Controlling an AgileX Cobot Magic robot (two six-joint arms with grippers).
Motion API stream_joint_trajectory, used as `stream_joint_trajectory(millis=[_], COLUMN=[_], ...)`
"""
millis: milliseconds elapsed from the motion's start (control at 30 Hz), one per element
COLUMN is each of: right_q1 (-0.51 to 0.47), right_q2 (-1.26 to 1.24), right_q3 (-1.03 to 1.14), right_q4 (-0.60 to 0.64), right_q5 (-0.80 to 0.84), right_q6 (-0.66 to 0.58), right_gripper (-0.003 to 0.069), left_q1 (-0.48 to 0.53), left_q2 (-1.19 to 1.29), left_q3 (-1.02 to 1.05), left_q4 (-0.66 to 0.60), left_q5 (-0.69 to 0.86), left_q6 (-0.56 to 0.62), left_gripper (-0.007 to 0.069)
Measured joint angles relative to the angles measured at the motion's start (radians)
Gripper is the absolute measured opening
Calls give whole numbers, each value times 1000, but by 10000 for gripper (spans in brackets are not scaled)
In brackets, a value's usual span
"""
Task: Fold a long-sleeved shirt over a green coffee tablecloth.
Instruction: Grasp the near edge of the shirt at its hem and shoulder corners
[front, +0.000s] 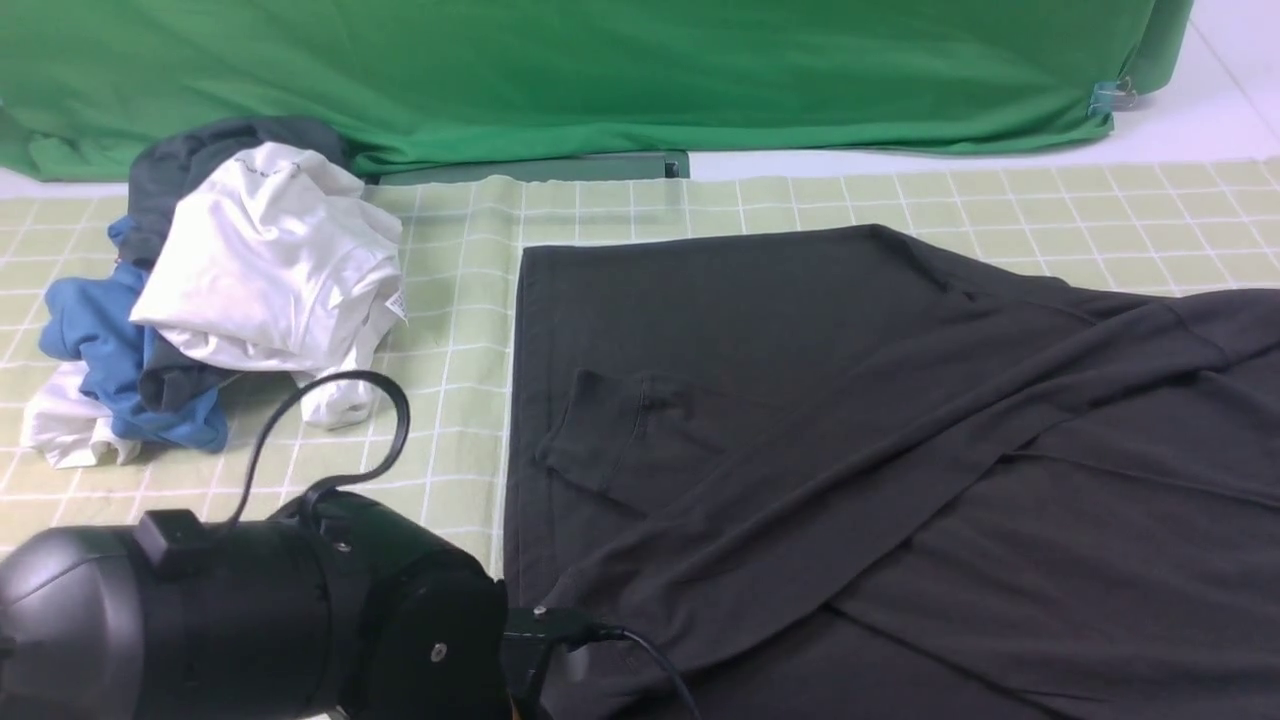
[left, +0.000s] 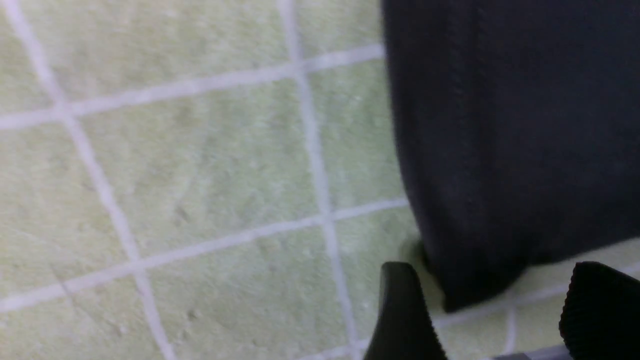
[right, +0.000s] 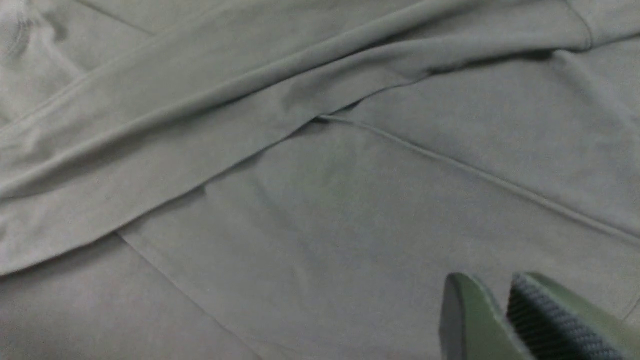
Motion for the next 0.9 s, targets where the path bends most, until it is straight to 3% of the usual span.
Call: stream_joint_trajectory(millis=[267, 567, 700, 900], right_q1=[0, 0, 0, 0], right_q2=[4, 4, 4, 4], right_q3=[0, 0, 0, 0], right_q4=[0, 1, 1, 3], right_q5=[-4, -4, -4, -4], right_q6=[0, 0, 1, 1], right_gripper=[124, 125, 125, 125], left_q1=[0, 1, 1, 1], left_q2=[23, 42, 42, 45], left_q3=[51, 13, 13, 13], left_q4=[-10, -30, -23, -29], left_q5=[-65, -28, -28, -76], left_q6=[-35, 42, 42, 56], left_gripper=[414, 384, 335, 132])
